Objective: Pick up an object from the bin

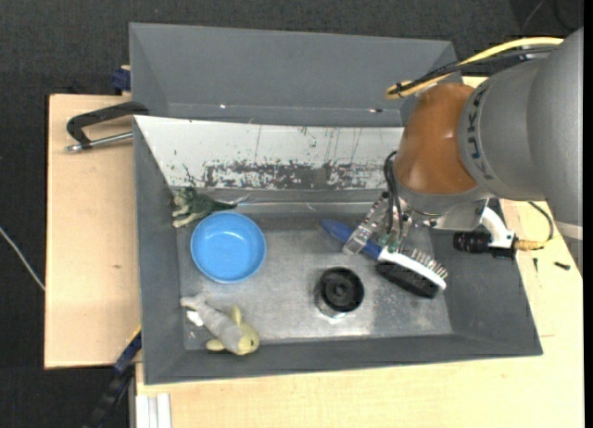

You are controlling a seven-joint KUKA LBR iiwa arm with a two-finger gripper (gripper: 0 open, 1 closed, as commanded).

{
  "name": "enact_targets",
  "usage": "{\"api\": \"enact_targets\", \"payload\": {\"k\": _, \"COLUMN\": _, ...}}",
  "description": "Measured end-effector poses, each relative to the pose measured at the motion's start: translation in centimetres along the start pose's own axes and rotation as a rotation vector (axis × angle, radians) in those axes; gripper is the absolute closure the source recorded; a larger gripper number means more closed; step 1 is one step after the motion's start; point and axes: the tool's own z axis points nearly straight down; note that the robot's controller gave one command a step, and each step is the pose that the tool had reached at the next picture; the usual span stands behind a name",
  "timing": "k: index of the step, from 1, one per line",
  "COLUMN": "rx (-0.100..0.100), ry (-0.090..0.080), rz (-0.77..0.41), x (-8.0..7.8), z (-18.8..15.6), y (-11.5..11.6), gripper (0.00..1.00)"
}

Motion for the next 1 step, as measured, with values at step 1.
{"api": "enact_targets", "payload": {"k": 1, "rx": -0.002, "ry": -0.011, "rz": -0.002, "x": -0.13, "z": -8.52, "y": 0.2, "gripper": 1.0}}
